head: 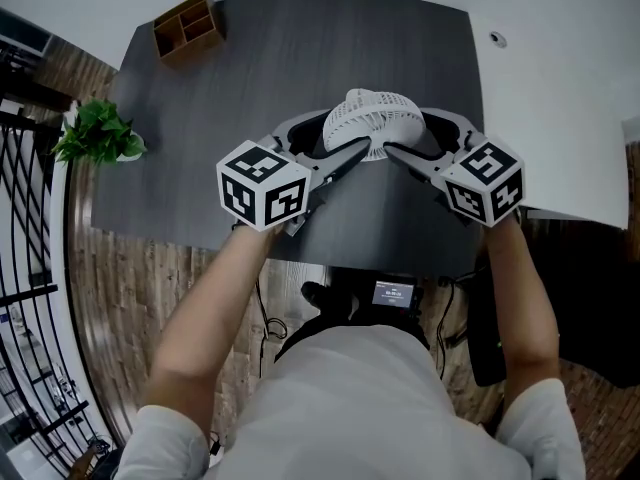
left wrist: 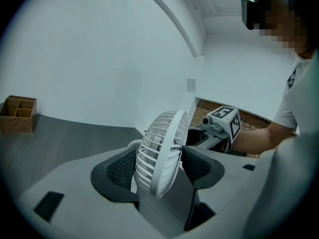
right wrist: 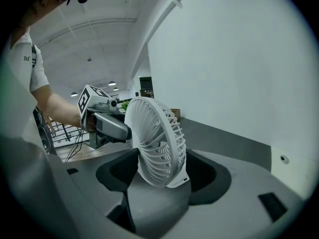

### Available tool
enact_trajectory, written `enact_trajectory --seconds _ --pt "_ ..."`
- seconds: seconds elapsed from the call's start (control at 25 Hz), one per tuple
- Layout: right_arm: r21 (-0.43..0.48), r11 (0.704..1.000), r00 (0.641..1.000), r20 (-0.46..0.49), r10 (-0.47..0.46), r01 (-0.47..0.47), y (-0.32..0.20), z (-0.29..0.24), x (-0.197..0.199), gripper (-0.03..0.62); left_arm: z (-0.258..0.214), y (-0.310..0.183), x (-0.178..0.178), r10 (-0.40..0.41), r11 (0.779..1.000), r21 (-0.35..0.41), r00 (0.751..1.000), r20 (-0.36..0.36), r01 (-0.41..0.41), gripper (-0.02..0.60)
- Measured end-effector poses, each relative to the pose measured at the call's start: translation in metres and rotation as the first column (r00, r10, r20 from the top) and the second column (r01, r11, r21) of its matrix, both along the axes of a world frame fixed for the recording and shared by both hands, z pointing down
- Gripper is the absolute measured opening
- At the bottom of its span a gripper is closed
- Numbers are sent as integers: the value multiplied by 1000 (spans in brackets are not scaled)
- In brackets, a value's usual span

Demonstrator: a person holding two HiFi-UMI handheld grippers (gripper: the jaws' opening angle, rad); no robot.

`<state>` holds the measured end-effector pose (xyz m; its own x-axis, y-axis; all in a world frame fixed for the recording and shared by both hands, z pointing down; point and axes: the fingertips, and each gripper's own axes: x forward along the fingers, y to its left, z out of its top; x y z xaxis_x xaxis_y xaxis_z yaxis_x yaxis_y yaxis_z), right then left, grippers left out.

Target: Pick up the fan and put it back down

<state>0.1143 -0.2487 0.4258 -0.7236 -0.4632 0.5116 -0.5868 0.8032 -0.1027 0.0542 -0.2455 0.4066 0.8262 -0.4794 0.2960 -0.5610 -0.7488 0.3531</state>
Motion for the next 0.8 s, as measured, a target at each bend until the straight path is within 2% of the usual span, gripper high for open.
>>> enact_trajectory --seconds 0.52,0.8 --pt "-4 1000 1000 22 20 -20 0 1 7 305 -8 3 -7 -46 999 8 999 -15 46 295" --pt "31 999 1000 2 28 -28 -2 -7 9 307 -17 5 -8 -62 998 19 998 -21 63 295"
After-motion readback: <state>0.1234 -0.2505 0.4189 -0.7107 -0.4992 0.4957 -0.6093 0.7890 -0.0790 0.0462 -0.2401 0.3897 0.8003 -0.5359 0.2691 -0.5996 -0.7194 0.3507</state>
